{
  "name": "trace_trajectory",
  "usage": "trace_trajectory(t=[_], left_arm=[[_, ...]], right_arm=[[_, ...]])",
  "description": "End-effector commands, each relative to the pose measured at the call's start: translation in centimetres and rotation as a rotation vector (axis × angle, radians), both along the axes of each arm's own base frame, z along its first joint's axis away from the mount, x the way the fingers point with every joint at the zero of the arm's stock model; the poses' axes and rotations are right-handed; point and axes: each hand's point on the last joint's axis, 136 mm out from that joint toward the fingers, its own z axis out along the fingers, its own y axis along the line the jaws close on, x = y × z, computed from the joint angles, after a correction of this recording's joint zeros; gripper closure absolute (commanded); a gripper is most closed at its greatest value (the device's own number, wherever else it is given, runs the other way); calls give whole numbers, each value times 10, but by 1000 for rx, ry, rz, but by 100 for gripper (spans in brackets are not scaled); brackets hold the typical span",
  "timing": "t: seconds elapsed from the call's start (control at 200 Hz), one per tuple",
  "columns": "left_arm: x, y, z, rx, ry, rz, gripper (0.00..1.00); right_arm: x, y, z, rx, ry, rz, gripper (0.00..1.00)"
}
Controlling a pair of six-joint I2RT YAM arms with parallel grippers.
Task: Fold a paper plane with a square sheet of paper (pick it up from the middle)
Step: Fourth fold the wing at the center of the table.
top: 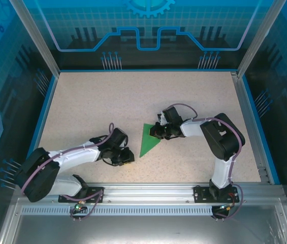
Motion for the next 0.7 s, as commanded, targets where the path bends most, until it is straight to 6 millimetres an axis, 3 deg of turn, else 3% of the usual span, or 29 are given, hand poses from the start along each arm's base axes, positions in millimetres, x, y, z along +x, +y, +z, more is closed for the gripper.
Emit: trace_trajectory(t=[0.0,0.195,0.32,0.38,0.51,0.695], left_arm=[[26,12,22,-18,-29,170,76],[55,15,46,-89,-13,346,74],[71,5,71,-112,-89,279,72],[79,-2,76,-129,-133,233,73],[86,-22,76,-202,-157,132,76],[89,-35,66,-253,-143,90,80]], right_arm=[[-50,-34,-58,-223,179,-21,92],[-65,-29,-41,-253,173,65,91],[-66,-25,-36,-267,133,110,90],[-51,-15,-32,-246,89,124,91],[-39,-9,-35,-241,52,113,91],[-35,-6,-29,-217,36,82,90]])
